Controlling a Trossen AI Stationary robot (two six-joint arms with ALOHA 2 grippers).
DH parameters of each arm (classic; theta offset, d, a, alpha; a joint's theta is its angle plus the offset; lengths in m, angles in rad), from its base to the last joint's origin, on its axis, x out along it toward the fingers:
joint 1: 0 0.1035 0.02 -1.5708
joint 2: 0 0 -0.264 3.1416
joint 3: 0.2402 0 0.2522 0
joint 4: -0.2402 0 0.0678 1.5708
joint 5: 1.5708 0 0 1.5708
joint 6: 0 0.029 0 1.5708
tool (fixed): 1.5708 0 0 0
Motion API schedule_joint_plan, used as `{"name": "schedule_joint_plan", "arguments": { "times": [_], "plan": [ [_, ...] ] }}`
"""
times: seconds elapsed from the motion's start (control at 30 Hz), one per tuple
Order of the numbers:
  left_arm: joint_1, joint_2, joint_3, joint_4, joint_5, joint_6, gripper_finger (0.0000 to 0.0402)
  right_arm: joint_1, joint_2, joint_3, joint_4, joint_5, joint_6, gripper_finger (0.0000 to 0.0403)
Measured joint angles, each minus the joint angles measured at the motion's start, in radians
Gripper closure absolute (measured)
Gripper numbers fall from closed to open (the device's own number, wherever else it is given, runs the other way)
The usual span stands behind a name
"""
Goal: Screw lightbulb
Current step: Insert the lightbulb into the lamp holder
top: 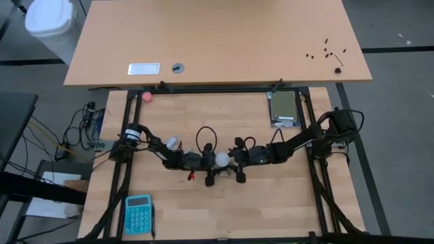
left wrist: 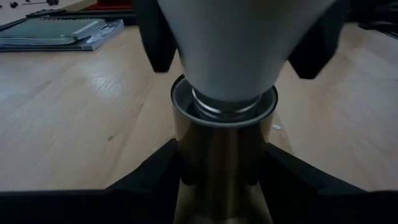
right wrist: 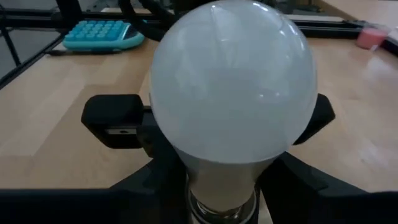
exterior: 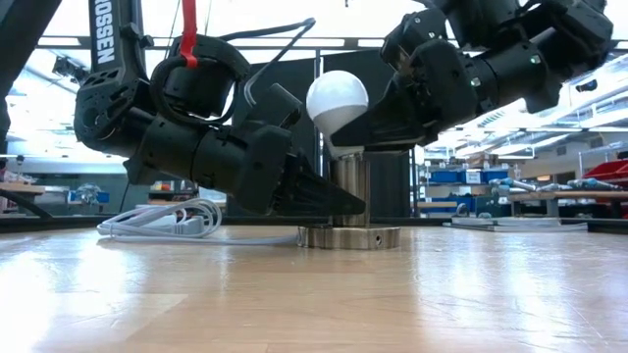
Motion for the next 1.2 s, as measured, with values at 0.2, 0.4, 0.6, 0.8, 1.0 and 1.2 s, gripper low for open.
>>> {"name": "schedule_joint_plan", "arguments": {
  "times": [0.2,0.4,0.6,0.8,1.0,1.2],
  "plan": [
    [0.0,0.0,0.0,0.007,-0.024,-0.002,0.0213,0.023,0.0,-0.051,0.09,0.085,0.023,0.0212],
    [0.0,0.0,0.0,0.008,-0.066,-0.026,0.0213,0.021,0.024,-0.051,0.099,0.101,0.046,0.0212],
    [0.0,0.0,0.0,0.008,-0.094,-0.046,0.0213,0.019,0.047,-0.034,0.098,0.114,0.06,0.0214],
    [-0.001,0.0,0.0,0.008,-0.105,-0.048,0.0213,0.019,0.044,-0.034,0.09,0.116,0.061,0.0225],
    [0.0,0.0,0.0,0.011,-0.128,-0.065,0.0213,0.011,0.044,-0.034,0.081,0.133,0.191,0.0201],
    [0.0,0.0,0.001,0.008,-0.202,-0.093,0.0213,0.021,0.044,-0.002,0.015,0.196,0.24,0.0163]
  ]
}}
